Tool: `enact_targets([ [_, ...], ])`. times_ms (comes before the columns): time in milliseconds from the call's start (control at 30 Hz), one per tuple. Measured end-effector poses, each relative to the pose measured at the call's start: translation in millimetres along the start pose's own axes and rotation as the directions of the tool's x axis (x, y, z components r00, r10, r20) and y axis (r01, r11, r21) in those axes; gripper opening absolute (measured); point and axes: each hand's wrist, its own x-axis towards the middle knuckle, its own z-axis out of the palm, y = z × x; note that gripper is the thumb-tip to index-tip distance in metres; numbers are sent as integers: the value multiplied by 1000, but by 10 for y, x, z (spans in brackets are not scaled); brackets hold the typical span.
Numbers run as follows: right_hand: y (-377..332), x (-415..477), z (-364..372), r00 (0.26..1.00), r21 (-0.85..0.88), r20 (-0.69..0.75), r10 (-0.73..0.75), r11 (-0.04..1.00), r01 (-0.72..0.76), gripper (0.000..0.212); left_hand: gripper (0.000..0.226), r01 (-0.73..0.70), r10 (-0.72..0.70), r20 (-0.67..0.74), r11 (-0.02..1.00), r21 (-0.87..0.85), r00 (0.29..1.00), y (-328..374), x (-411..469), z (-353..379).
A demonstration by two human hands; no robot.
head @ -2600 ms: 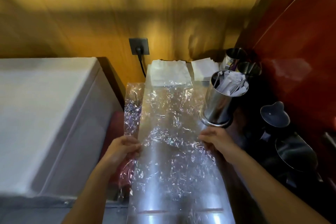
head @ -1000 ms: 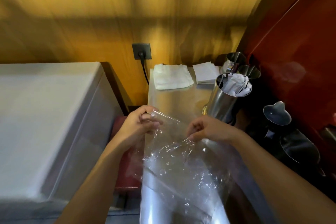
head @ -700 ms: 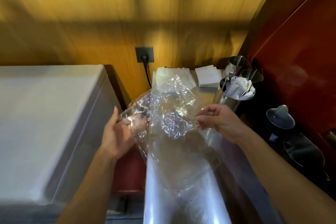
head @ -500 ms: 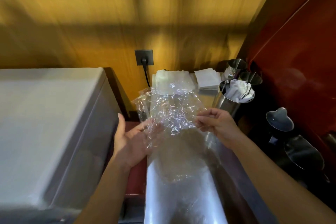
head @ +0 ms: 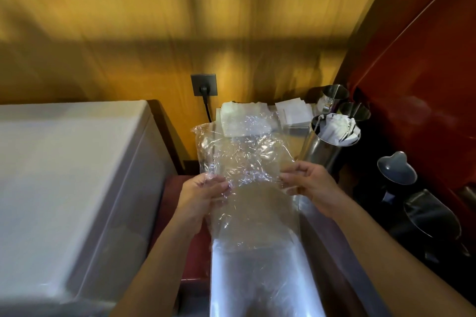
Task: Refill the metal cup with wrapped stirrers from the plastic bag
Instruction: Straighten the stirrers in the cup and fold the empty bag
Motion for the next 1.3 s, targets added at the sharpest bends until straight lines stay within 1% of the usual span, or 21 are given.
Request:
enact_targets([
  [100,16,-28,-63,1000,-87,18,19,996,-17,9,10,-36,37,6,999,-33,999,71,-52,8],
  [167,28,-30,-107,999,-100,-2,35,994,-35,8,10,-32,32,64,999,-11,997,111,-98,10],
  [233,34,-35,-153,998,-105,-10,57,993,-58,5,15,-22,13,123,997,70,992,135,-148,8],
  [300,46,-46,-191,998,-113,0,70,991,-70,11,18,-54,27,155,983,174,988,134,-186,13],
  [333,53,-53,-209,997,-115,8,77,990,-76,14,19,-73,43,158,979,190,987,135,-199,28],
  [433,95,-78,-269,996,-64,22,90,994,-88,8,24,-121,94,162,978,168,982,137,-205,59],
  [600,142,-142,-358,992,89,66,106,990,-112,19,26,-187,155,167,962,198,974,149,-226,130],
  [667,130,-173,-398,994,90,71,88,991,-95,19,39,-179,149,155,963,203,977,142,-236,166],
  [767,109,-214,-482,998,-16,61,21,1000,-20,38,55,-148,116,143,961,235,983,102,-233,205],
  [833,92,-238,-524,998,-39,59,-15,999,17,36,55,-121,97,111,963,241,989,55,-217,243],
  [933,56,-262,-570,998,-76,52,-47,996,51,35,48,-53,41,68,984,171,997,41,-206,298],
  [967,46,-270,-585,997,-85,52,-59,994,64,38,43,-15,7,64,992,128,998,23,-202,315],
  [1033,32,-295,-617,996,-104,52,-76,991,81,41,32,137,-136,73,990,-16,988,-17,-216,340],
  [1067,36,-303,-632,995,-124,50,-83,988,89,40,33,234,-223,123,969,-81,967,-38,-229,336],
  [1100,47,-310,-651,995,-152,49,-87,984,94,40,44,309,-286,179,944,-114,941,-50,-241,327],
  [1133,55,-317,-666,995,-183,52,-90,978,98,41,54,347,-320,205,931,-111,925,-56,-244,318],
  [1167,54,-324,-682,994,-220,62,-92,970,104,43,58,347,-326,193,934,-86,925,-50,-238,322],
  [1200,39,-333,-694,992,-267,85,-96,957,116,46,57,315,-309,149,949,-22,939,-53,-234,332],
  [1233,14,-340,-699,988,-321,121,-97,938,132,49,51,246,-252,82,966,80,964,-50,-235,355],
  [1267,-20,-346,-696,982,-370,166,-89,918,145,51,43,142,-152,33,968,205,988,-36,-244,381],
  [1300,-59,-350,-679,975,-407,213,-66,901,150,50,38,29,-46,46,947,318,998,-10,-255,416],
])
